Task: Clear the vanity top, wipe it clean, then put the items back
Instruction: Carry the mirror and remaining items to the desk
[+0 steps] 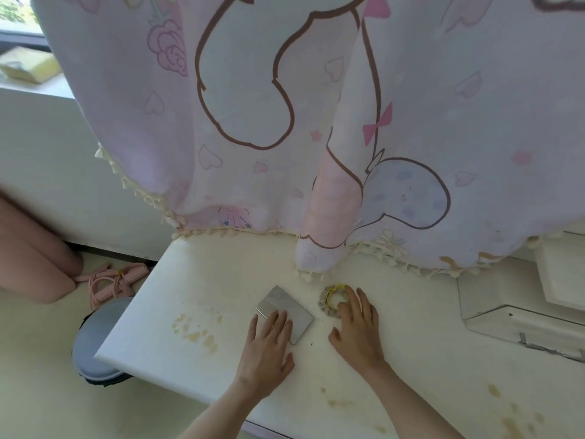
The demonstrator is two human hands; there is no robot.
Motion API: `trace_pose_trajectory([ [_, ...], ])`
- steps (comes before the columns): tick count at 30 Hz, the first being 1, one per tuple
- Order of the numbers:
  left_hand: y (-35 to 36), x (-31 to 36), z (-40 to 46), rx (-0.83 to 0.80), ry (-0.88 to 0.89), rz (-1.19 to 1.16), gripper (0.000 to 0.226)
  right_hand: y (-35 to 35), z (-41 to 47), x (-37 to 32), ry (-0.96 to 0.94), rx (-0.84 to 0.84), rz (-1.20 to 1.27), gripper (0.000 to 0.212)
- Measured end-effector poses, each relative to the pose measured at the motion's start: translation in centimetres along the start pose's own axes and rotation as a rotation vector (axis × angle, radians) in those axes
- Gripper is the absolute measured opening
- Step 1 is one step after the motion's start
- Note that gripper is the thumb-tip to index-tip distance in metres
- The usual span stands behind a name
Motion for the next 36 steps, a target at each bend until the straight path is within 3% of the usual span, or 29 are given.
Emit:
trace_pose_trajectory([
  [3,-1.4,-0.1,1.6,0.099,0.154,0.035,0.069,0.1,0.7,0.2,-0.027,-0.112,0.032,0.084],
  [5,-2.0,-0.3,2.9,0.094,0.249,0.074,0.08,0.4,1.2,0.1,-0.089,-0.198,0.027,0.092],
  [8,-2.3,-0.9,4.5,0.048,0.378,0.145,0.087,0.8,1.8,-0.2,-0.169,-0.241,0.007,0.086],
  [13,-2.2,-0.8,6.3,-0.053,0.509,0.172,0.086,0.6,3.0,-0.7,-0.209,-0.151,-0.022,0.056],
  [18,-2.0,-0.7,7.8,-0.122,0.437,0.156,0.074,0.8,3.2,-0.4,-0.119,-0.17,-0.093,0.043],
  [22,-2.2,-0.6,8.2,-0.151,0.355,0.199,0.06,0.4,1.9,-0.2,-0.099,-0.15,-0.068,0.048],
  [30,-4.8,2.1,8.4,-0.185,0.437,0.141,0.065,-2.7,0.1,2.1,0.15,-0.17,-0.029,0.071],
  [32,-5.5,3.1,8.5,-0.231,0.511,0.147,0.07,-4.3,-0.2,2.3,0.235,-0.13,-0.1,0.063],
  [36,-8.5,5.6,8.9,-0.091,0.648,0.145,0.07,-7.5,-2.4,2.6,0.527,-0.031,-0.136,0.046],
])
Point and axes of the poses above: each hand's wrist, its own z-axis towards the middle knuckle, its own y-axis out of the palm, x = y × z, the point moved 7 cm from there along z, towards the middle knuckle, and after that the axes turned 7 degrees about z, right-handed, at the moved point
